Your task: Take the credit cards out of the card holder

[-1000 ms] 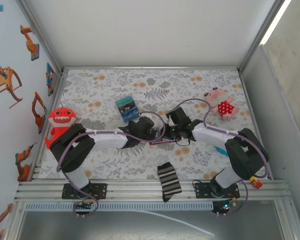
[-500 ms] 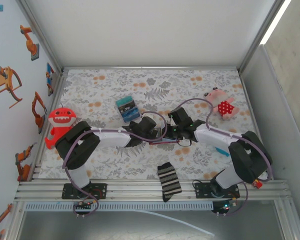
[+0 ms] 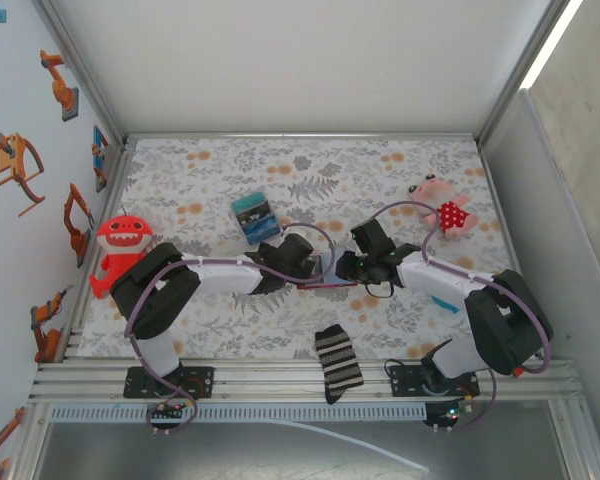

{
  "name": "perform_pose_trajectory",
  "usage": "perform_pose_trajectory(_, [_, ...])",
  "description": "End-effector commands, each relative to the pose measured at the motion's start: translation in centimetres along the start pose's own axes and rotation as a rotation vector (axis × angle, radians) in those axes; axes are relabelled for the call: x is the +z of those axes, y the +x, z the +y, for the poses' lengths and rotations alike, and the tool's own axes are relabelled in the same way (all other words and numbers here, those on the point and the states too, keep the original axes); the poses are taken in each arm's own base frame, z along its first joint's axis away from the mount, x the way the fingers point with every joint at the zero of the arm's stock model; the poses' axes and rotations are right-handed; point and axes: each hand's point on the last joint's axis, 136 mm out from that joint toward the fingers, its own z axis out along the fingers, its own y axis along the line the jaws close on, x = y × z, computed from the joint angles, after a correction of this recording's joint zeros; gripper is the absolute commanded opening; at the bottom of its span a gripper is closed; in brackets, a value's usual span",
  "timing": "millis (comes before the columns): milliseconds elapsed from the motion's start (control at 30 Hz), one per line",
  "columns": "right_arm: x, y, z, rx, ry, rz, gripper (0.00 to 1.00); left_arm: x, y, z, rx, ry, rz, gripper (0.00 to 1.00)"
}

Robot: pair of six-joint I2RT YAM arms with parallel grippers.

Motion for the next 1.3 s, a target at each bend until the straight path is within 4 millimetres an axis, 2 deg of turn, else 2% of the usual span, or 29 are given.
perform_pose_trajectory(0, [-0.7,0.0,-1.3,-0.001,0.051,-0.018,0.27,-0.2,1.4,0.6,0.025,-0.036,0.055,0.97])
perform_pose_trajectory(167, [-1.9,-0.1,-3.2,-0.015,0.161,-0.032,0.27,-0.5,1.7,0.6,0.023,-0.037,0.059,0.97])
perform_pose_trajectory(300, [-3.2,-0.6,-3.9,-0.015,0.195,-0.059,0.27,-0.7,1.6,0.4,0.024,-0.033,0.055,0.97])
perform_pose_trajectory(433, [-4.3,-1.2,-2.5,-0.027,0.136,-0.093,0.19,-0.8,1.4,0.2,0.023,-0.032,0.050,0.97])
perform_pose_trajectory(600, [-5.3,-2.0,-0.9,-0.043,0.070,-0.121,0.17,-1.1,0.3,-0.3,0.021,-0.016,0.025,0.97])
perform_pose_trajectory(833, [-6.6,-2.8,-2.0,-0.026,0.131,-0.185,0.17,-1.7,-1.9,-2.0,0.064,0.018,-0.030,0.97])
perform_pose_trajectory(1267, [-10.4,-3.9,-2.8,-0.009,0.169,-0.314,0.19,0.3,-2.5,-6.1,0.155,0.074,-0.015,0.97])
